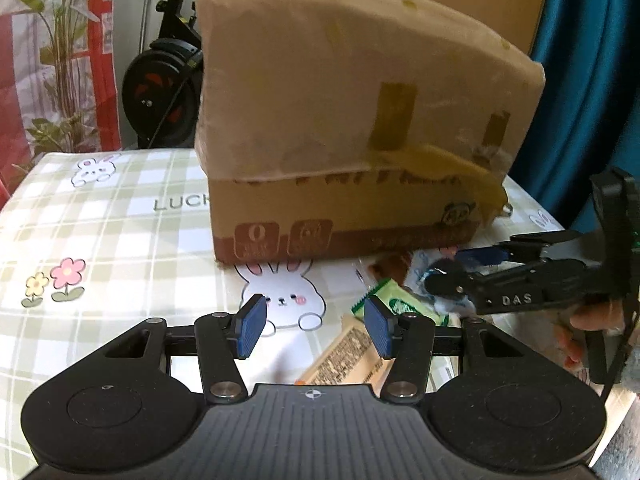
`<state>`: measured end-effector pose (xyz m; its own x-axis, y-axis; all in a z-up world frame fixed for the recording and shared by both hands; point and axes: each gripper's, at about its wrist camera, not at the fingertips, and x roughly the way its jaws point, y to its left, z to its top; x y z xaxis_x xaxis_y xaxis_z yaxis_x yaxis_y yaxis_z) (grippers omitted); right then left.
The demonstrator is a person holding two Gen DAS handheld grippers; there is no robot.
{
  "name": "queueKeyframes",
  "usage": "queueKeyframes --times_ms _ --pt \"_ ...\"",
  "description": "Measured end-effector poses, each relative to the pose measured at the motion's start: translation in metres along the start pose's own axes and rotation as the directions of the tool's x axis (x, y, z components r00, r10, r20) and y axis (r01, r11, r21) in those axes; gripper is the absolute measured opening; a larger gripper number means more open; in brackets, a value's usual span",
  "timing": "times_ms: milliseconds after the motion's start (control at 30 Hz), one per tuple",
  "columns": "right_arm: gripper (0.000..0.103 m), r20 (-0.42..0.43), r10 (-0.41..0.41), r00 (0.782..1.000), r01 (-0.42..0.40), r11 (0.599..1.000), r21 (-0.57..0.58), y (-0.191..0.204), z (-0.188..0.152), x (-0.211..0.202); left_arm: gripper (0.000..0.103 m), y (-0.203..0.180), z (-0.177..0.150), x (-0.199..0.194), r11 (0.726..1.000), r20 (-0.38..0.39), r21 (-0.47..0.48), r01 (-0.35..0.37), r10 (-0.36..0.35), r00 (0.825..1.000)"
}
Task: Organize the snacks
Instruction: 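Lower both tools and grasp the blue-wrapped round snack with the right tool, then grasp the red jerky packet with the left tool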
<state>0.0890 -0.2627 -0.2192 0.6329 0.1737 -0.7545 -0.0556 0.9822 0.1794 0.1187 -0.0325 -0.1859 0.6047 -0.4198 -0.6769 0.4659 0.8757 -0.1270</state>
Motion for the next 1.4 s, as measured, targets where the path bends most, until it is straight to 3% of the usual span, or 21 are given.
queueKeyframes --times_ms 67,200,433,700,933,1067,1400 --pt "0.064 -0.005 -0.004 1.000 0.004 1.000 0.025 -0.002 -0.003 0.002 0.057 -0.002 -0.002 0.002 1.000 -0.012 0.007 0.006 -0.006 1.000" --pt "0.051 0.028 -0.017 0.999 0.016 1.000 0.027 -0.003 -0.013 -0.007 0.057 -0.008 -0.013 0.002 1.000 -0.024 0.022 0.021 -0.021 1.000" --pt "0.050 0.088 -0.073 0.993 0.066 0.995 0.078 -0.011 -0.036 -0.034 0.057 -0.015 -0.020 0.003 0.999 -0.018 0.022 0.033 -0.033 0.999" --pt "0.050 0.160 -0.194 0.968 0.176 0.977 0.121 -0.017 -0.055 -0.051 0.056 -0.036 0.002 0.013 0.998 -0.003 0.020 0.065 -0.065 0.998" --pt "0.049 0.201 -0.270 0.941 0.226 0.949 0.218 -0.030 -0.065 -0.055 0.056 -0.066 0.027 0.051 0.990 -0.039 0.102 0.097 -0.093 0.995" --pt "0.049 0.221 -0.262 0.939 0.210 0.949 0.236 -0.032 -0.068 -0.057 0.056 -0.070 0.033 0.077 0.982 -0.081 0.143 0.121 -0.110 0.991" --pt "0.049 0.251 -0.242 0.937 0.179 0.952 0.250 -0.031 -0.072 -0.059 0.055 -0.051 0.039 0.106 0.994 -0.093 0.048 0.097 -0.092 0.991"
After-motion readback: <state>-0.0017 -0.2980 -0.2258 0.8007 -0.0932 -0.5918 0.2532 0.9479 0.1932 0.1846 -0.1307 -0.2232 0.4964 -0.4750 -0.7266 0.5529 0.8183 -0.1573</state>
